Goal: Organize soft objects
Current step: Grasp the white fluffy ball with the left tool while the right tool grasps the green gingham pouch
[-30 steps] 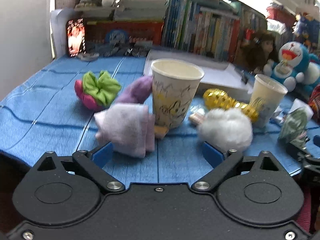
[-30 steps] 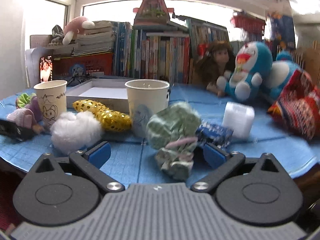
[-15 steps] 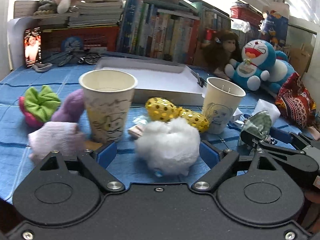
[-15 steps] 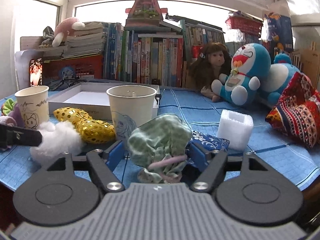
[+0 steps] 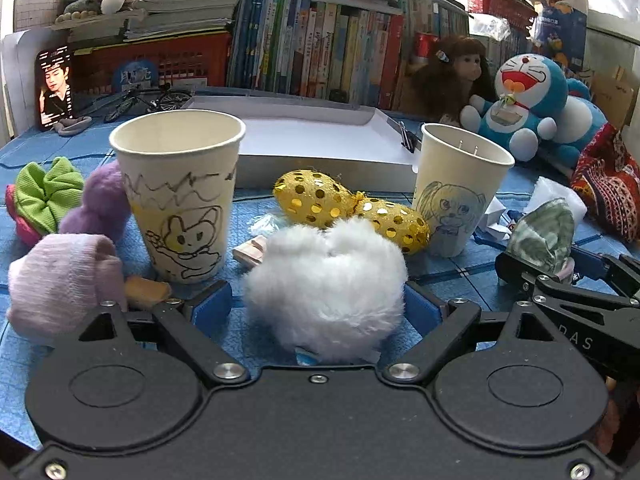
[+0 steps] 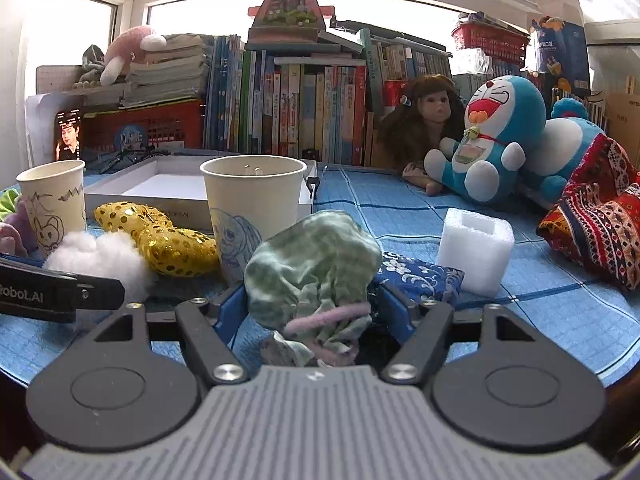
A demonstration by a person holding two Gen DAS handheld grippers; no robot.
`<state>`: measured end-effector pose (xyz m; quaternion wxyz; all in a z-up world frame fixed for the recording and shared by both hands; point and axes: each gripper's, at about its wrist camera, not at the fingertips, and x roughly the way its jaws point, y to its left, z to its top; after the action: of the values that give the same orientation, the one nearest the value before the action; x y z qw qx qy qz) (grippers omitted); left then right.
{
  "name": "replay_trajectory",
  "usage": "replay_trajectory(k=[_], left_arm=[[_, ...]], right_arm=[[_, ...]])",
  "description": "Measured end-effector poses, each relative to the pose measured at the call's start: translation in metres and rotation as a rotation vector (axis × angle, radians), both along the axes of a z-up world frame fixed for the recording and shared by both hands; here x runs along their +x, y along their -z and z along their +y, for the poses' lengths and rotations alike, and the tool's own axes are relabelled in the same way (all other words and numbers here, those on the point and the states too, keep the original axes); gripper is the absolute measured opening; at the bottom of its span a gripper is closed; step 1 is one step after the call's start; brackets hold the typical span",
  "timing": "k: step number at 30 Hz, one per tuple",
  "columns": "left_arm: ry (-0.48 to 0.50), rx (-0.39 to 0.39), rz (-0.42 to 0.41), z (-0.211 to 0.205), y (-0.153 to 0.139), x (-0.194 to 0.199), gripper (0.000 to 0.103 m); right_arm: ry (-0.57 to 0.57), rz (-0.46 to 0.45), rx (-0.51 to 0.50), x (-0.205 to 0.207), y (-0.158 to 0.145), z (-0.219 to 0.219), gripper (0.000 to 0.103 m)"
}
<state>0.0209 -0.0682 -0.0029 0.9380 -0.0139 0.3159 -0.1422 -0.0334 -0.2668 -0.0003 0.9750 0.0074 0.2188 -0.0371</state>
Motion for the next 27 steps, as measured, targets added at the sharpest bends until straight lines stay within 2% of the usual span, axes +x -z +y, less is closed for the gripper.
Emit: replay_trajectory(k=[9, 16, 18, 20, 25, 27], left_arm=[[0.008, -0.014, -0.013, -0.008, 0.004, 0.002, 0.090], [0.011, -0.012, -0.017, -0.010, 0.005, 0.002, 0.088], [0.008, -0.012, -0.017, -0.010, 0.004, 0.002, 0.087], [0.003, -0.003, -0.022, -0.011, 0.004, 0.001, 0.082], [-0.004, 0.002, -0.034, -0.007, 0.003, -0.007, 0.078], [-0.004, 0.000, -0.033, -0.005, 0.002, -0.010, 0.077]], right_arm=[[-0.013, 0.007, -0.002, 0.004, 0.001, 0.003, 0.072], [-0.018, 0.012, -0.004, 0.004, 0.002, 0.003, 0.072], [-0.018, 0.014, -0.006, 0.004, 0.002, 0.004, 0.072], [-0.018, 0.016, -0.009, 0.003, 0.003, 0.005, 0.071], [-0.015, 0.022, -0.001, 0.001, 0.004, 0.006, 0.065], [-0.010, 0.021, 0.006, -0.002, 0.004, 0.007, 0.058]])
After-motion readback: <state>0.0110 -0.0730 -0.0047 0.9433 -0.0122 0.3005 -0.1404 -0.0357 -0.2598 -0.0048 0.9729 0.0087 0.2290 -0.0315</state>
